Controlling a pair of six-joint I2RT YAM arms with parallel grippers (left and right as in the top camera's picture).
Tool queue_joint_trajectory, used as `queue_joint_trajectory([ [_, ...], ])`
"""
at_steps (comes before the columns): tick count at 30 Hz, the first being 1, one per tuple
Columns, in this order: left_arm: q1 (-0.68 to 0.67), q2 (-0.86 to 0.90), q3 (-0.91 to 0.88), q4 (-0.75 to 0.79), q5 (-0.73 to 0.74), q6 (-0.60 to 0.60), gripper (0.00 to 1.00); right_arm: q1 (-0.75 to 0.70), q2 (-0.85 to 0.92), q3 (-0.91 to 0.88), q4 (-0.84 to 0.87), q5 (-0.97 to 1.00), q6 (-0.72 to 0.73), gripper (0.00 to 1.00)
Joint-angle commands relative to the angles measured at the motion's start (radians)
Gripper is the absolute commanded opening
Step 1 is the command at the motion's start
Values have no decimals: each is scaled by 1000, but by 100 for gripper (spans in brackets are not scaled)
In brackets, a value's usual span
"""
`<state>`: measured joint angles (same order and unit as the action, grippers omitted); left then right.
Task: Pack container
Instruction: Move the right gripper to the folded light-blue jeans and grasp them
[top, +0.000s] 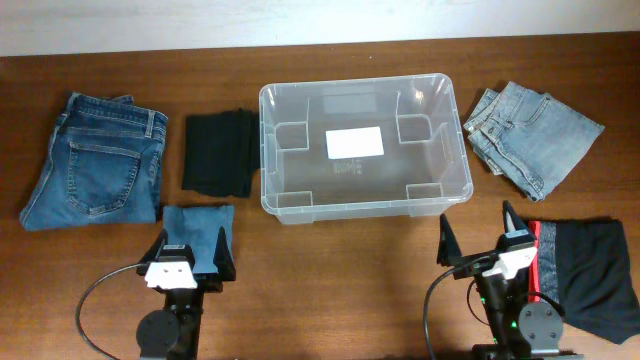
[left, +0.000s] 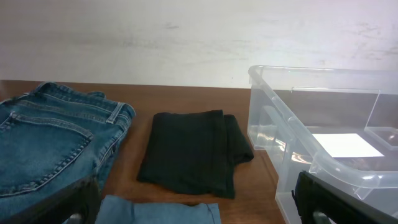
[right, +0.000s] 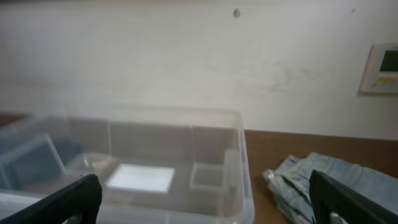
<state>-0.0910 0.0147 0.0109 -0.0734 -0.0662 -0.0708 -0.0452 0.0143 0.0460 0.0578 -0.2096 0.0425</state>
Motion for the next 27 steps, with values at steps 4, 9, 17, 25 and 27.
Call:
queue_joint_trajectory([
  [4,5,-8,-2,-6,8,16,100,-9,117,293,-151,109,154,99],
  [9,5,-8,-2,-6,8,16,99,-31,356,583,-318,169,98,99],
  [17,5,-8,-2,-6,8,16,99,-191,801,1053,-627,128,35,99],
  [25,5,-8,-2,-6,8,16,100,-504,1149,1341,-765,-176,42,98],
  [27,5,-8,-2,-6,8,16,99,-557,1191,1343,-766,-225,44,98],
])
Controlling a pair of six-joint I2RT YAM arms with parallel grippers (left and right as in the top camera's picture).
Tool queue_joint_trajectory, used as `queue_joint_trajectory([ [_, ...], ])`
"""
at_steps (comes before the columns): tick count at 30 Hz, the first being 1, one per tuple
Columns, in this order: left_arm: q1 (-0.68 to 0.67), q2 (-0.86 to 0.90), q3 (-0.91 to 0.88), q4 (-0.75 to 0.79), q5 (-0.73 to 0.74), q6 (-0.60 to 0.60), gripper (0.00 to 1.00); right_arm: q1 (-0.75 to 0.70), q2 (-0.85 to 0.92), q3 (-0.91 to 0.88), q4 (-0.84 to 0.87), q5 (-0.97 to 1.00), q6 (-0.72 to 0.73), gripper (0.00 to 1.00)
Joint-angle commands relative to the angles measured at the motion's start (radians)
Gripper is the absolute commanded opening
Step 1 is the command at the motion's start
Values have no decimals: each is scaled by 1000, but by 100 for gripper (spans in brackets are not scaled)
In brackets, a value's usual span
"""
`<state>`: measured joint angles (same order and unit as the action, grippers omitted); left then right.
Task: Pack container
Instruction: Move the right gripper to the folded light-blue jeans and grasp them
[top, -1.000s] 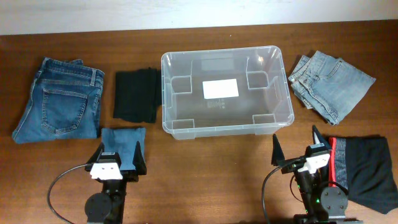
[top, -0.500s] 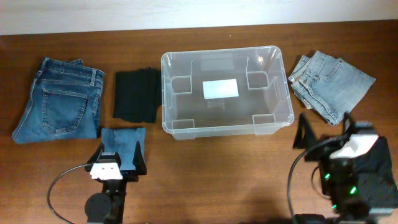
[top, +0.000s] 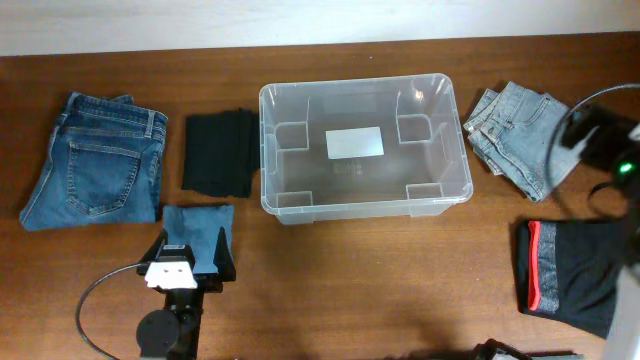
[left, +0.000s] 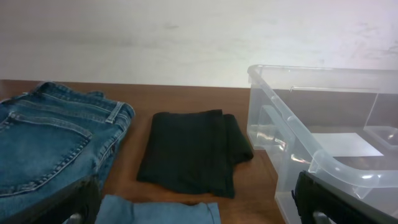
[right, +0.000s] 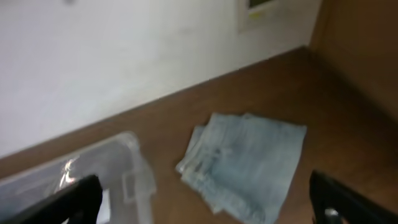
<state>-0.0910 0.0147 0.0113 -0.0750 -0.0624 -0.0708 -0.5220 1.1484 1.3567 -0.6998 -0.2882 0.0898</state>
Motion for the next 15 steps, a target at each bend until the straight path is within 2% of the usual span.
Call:
queue_joint_trajectory([
  [1,5,-8,-2,-5,4,16,99,-106,80,32,-16,-153,-4,98],
  [10,5,-8,-2,-5,4,16,99,-223,268,32,-61,-147,-3,98],
  [15,5,-8,-2,-5,4,16,99,-259,471,32,-116,-162,50,98],
])
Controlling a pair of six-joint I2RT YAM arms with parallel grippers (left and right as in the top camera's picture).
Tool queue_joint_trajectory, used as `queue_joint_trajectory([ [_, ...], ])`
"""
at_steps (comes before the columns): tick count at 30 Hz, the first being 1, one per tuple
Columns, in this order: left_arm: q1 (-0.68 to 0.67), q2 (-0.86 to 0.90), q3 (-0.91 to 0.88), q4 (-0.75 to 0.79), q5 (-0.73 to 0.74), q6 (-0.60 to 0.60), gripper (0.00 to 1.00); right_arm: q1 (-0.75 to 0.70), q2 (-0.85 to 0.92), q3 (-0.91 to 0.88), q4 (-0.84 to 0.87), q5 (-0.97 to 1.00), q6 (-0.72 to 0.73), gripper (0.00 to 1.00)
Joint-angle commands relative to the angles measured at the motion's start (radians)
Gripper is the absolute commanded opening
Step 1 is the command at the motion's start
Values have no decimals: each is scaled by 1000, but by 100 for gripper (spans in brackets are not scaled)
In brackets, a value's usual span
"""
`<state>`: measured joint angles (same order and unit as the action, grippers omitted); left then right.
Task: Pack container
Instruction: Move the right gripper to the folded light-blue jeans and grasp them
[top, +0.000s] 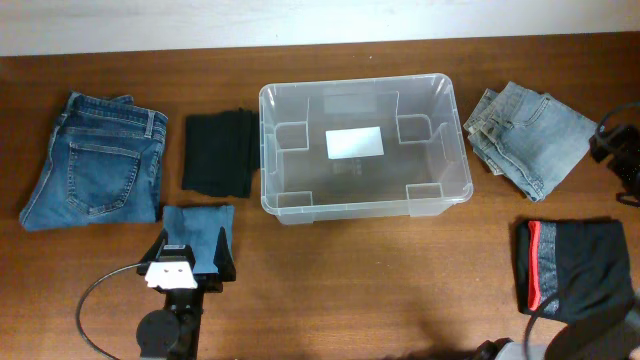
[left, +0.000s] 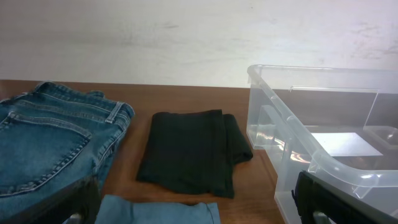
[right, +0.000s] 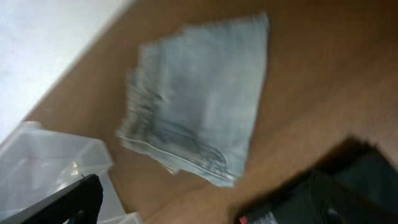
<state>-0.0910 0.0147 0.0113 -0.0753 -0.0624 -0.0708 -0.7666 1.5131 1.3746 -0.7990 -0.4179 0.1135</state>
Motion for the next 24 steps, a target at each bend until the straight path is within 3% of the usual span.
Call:
queue_joint_trajectory([
  [1,5,-8,-2,-4,4,16,99,-14,162,14,-17,-42,26,98],
  [12,5,-8,-2,-4,4,16,99,-13,452,14,18,-83,3,98],
  [15,5,-8,-2,-4,4,16,99,-6,487,14,50,-203,-39,98],
  [24,5,-8,-2,-4,4,16,100,93,504,11,108,-87,-27,98],
])
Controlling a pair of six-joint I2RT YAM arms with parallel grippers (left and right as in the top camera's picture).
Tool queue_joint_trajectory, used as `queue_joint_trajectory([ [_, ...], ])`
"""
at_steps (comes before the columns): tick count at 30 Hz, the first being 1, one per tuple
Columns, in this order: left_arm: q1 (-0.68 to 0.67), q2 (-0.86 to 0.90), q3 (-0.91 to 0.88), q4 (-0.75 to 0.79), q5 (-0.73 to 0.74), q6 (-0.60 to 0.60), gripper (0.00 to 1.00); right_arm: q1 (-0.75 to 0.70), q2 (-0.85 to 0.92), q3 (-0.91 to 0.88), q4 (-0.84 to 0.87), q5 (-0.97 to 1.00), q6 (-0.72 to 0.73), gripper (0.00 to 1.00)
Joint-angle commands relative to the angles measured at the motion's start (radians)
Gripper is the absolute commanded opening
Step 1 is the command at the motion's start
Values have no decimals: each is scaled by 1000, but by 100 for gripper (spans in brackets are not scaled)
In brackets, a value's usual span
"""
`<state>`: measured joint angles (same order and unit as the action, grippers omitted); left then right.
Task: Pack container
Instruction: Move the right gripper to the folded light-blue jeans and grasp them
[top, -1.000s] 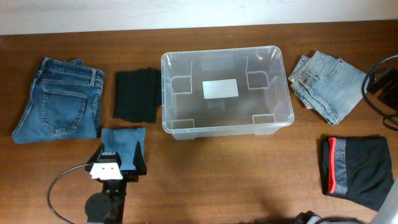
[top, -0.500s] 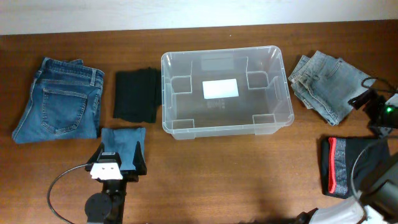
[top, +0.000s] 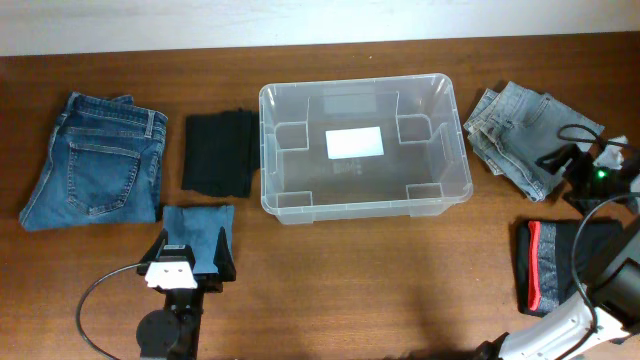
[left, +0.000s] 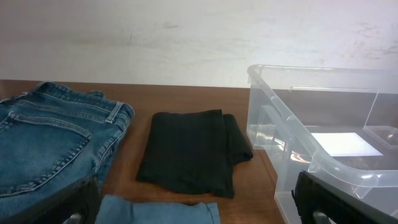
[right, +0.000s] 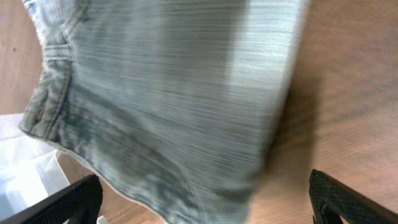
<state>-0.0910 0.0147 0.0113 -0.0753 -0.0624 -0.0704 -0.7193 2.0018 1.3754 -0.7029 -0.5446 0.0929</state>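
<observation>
A clear plastic container stands empty at the table's middle, a white label on its floor. The light denim shorts lie folded to its right. My right gripper hangs open just above their right edge; in the right wrist view the shorts fill the frame between the wide-set fingers. My left gripper rests open at the front left, over a small folded blue cloth. Dark blue jeans and a black folded garment lie left of the container.
A black garment with a red stripe lies at the front right, partly under the right arm's cable. The left wrist view shows the container wall to the right and a pale wall behind the table.
My right gripper has come down and in from the table's far right edge to just over the light denim shorts, which now fill its view. The left arm has not moved.
Both grippers rested open at the front of the table, the right one beside the black red-striped garment. Then the right arm was up at the right edge, looking down at the shorts from farther off. Now it hangs open close over them.
</observation>
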Motion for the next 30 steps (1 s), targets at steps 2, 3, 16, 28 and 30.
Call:
queue_joint_trajectory([
  [2,5,-8,-2,-4,4,16,99,76,16,10,16,126,7,98],
  [3,5,-8,-2,-4,4,16,100,92,16,10,18,180,31,98],
  [16,5,-8,-2,-4,4,16,99,139,17,8,49,243,203,98],
  [28,5,-8,-2,-4,4,16,99,142,87,8,45,243,239,98],
  [30,5,-8,-2,-4,4,16,99,142,107,8,48,234,249,98],
])
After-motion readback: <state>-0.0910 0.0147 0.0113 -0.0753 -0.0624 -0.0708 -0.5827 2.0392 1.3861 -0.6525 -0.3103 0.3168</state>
